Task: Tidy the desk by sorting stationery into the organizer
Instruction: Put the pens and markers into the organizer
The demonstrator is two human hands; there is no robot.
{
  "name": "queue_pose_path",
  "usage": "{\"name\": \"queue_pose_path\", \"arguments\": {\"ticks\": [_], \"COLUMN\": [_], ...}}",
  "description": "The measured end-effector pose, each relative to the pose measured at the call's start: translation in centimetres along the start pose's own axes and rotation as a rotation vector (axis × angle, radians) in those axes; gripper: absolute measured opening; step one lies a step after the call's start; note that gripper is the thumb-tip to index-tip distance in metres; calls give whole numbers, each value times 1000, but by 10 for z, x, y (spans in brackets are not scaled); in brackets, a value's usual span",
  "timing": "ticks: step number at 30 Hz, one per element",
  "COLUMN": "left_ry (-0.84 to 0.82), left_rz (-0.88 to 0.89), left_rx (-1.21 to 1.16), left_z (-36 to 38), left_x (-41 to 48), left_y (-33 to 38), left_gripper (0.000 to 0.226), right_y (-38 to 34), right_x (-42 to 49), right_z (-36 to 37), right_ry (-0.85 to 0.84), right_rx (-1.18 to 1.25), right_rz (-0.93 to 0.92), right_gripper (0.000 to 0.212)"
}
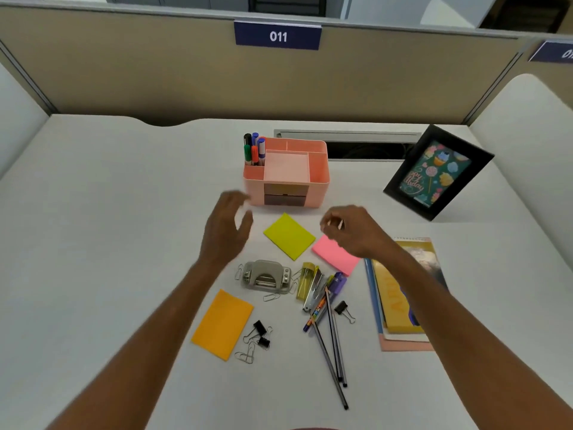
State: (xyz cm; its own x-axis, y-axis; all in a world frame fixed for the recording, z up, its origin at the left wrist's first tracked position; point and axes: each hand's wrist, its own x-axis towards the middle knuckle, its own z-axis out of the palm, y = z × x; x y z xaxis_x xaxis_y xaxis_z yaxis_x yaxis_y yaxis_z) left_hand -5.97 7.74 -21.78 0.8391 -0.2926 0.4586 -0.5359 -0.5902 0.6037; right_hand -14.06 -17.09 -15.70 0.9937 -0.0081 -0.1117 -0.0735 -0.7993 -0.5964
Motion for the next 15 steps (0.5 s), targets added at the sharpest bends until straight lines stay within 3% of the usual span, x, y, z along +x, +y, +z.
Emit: {"name": "queue_pose_path", "arguments": {"ticks": [4,8,11,15], "left_ry": [-54,-381,-536,-569], "left_rz": [-218,-315,-366,-442], "left_rx": [-188,-95,-60,1], "left_z": [9,26,39,49], "left_x": [-95,-155,-170,-179], "left_y": [46,87,104,107], "left_gripper": [10,11,23,29], "right_y": [11,21,21,20], "right_x": [-48,-83,-97,-105], "right_z": [28,62,82,99], "right_ry": [-186,-316,-242,-91], "right_rx": [-115,-198,-231,-214], "right_rz": [202,359,409,410], "right_gripper": [26,29,32,31]}}
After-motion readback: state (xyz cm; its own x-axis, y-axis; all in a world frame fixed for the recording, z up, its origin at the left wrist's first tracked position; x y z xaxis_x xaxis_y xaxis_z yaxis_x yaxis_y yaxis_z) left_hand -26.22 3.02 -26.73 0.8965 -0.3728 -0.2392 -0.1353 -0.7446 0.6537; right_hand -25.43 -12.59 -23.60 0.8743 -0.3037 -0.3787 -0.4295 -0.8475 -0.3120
